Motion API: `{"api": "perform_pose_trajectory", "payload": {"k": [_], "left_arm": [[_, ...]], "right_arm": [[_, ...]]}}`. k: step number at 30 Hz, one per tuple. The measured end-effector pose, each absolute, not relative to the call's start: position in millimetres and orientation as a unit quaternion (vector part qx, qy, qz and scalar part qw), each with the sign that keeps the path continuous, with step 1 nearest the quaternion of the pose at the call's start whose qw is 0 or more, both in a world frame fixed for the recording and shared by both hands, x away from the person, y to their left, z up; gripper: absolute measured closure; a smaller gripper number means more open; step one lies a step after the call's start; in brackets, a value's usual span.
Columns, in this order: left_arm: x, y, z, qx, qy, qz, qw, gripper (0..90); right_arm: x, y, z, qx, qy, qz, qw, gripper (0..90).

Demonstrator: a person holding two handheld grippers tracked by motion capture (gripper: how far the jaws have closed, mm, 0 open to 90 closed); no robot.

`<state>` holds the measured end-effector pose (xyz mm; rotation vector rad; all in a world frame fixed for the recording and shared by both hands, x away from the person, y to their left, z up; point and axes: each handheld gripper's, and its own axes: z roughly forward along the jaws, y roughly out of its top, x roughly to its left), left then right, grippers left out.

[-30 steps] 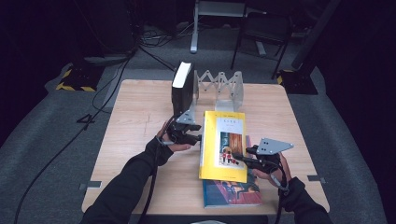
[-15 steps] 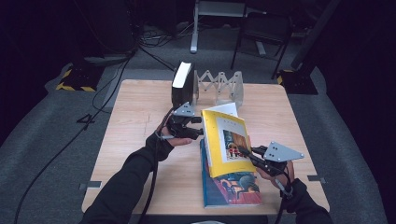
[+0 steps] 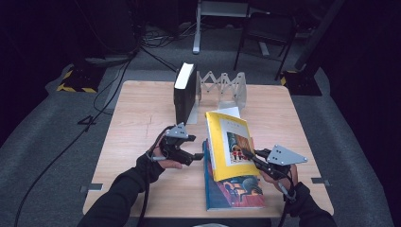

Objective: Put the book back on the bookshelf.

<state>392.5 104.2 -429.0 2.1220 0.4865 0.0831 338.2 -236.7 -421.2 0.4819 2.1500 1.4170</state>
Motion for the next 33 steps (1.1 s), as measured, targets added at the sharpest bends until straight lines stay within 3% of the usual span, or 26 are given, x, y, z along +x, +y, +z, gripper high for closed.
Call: {"api": "perform_pose_trajectory", "payload": {"k": [14, 24, 28, 33], "left_arm": [[379, 64, -443, 0.86, 0.184, -0.019, 0.475, 18.8], [396, 47, -445, 0.842, 0.222, -0.003, 0.492, 20.6], [405, 49, -441, 0.829, 0.234, -0.008, 0.509, 23.9], [409, 58, -430, 0.812, 0.222, -0.006, 0.54, 39.0]], "right_arm": [[339, -237, -423, 0.18, 0.793, 0.52, 0.26, 85.2], [335, -233, -424, 0.167, 0.798, 0.519, 0.256, 85.1], [334, -234, -423, 0.162, 0.796, 0.524, 0.255, 84.5], [334, -236, -421, 0.16, 0.793, 0.529, 0.256, 83.5]]}}
